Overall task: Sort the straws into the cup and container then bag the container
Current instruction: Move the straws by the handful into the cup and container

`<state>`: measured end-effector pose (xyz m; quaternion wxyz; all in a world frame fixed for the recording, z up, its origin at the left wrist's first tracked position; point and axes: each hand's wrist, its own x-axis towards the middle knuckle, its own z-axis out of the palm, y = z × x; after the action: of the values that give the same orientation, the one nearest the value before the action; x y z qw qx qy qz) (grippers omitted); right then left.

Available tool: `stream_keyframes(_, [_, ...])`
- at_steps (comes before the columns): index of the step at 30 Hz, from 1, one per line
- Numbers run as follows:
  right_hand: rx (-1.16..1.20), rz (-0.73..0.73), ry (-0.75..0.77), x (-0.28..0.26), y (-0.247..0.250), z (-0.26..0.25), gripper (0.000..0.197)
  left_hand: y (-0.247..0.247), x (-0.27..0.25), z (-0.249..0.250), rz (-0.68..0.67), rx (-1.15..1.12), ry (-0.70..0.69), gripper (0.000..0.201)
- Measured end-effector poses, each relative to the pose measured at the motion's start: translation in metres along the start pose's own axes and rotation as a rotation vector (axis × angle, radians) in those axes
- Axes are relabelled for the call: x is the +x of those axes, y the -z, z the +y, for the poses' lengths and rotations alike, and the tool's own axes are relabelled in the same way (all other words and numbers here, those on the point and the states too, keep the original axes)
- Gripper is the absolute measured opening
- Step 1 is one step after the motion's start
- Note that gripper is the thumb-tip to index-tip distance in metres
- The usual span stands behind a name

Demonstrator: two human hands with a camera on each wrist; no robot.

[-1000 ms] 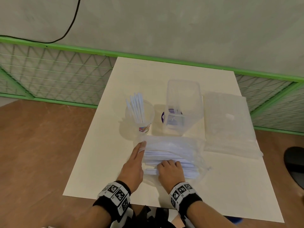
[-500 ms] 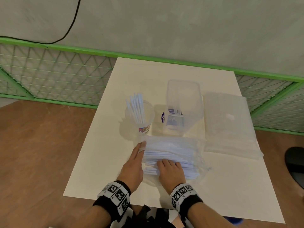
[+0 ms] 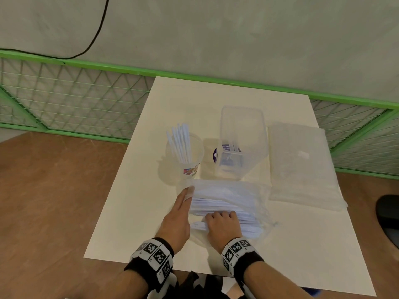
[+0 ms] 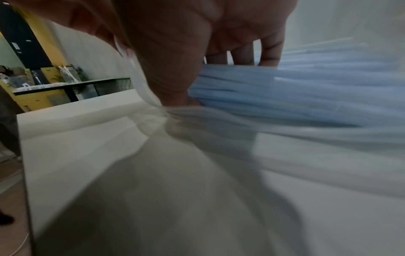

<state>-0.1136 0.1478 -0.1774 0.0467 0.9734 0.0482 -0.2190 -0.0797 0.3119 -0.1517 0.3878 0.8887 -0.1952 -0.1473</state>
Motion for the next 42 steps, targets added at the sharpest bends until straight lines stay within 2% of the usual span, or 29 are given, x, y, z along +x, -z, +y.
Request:
stream_keyframes(4, [0.114, 0.003, 0.030, -0.003, 0.001, 0.008, 0.039, 0.001, 0.002, 0.000, 0.003, 0.014, 0.008, 0.093])
stream_keyframes(8, [0.223, 0.027, -0.009, -0.015, 0.008, 0.023, 0.044, 0.006, 0.003, 0.000, 0.015, 0.008, 0.018, 0.089])
stream_keyframes(10, [0.304, 0.090, -0.004, -0.023, 0.017, 0.031, 0.045, 0.007, 0.004, 0.000, 0.024, 0.003, 0.013, 0.087])
stream_keyframes(12, [0.585, 0.220, 0.001, -0.033, 0.032, 0.037, 0.035, 0.006, 0.004, 0.000, 0.025, 0.008, 0.017, 0.088])
stream_keyframes(15, [1.039, 0.433, -0.026, -0.046, 0.054, 0.038, 0.040, 0.005, 0.006, -0.002, 0.026, 0.017, 0.014, 0.088])
stream_keyframes(18, [1.320, 0.486, -0.095, -0.050, 0.067, 0.040, 0.030, 0.005, 0.008, -0.002, 0.013, 0.016, 0.017, 0.087])
stream_keyframes(22, [1.250, 0.310, -0.177, -0.043, 0.037, 0.049, 0.033, 0.007, 0.010, 0.001, 0.006, 0.021, 0.040, 0.087])
stream_keyframes(26, [1.299, 0.267, -0.242, -0.040, 0.047, 0.052, 0.035, 0.007, 0.010, 0.001, -0.004, 0.011, 0.038, 0.087])
stream_keyframes(30, [1.271, 0.381, -0.133, -0.039, 0.124, 0.055, 0.018, 0.007, 0.010, -0.001, 0.001, 0.018, 0.028, 0.088])
stream_keyframes(33, [1.332, 0.557, -0.050, -0.034, 0.195, 0.057, 0.011, 0.008, 0.011, 0.000, -0.002, 0.010, 0.024, 0.086])
stream_keyframes(37, [1.242, 0.749, 0.048, -0.005, 0.259, 0.054, 0.007, 0.011, 0.011, 0.003, 0.000, -0.015, 0.038, 0.084])
stream_keyframes(39, [1.196, 0.782, 0.051, 0.016, 0.272, 0.048, 0.006, 0.011, 0.011, 0.003, -0.008, -0.016, 0.037, 0.084])
stream_keyframes(42, [1.106, 0.707, 0.043, 0.044, 0.272, 0.038, 0.006, 0.011, 0.011, 0.002, -0.007, -0.010, 0.036, 0.086])
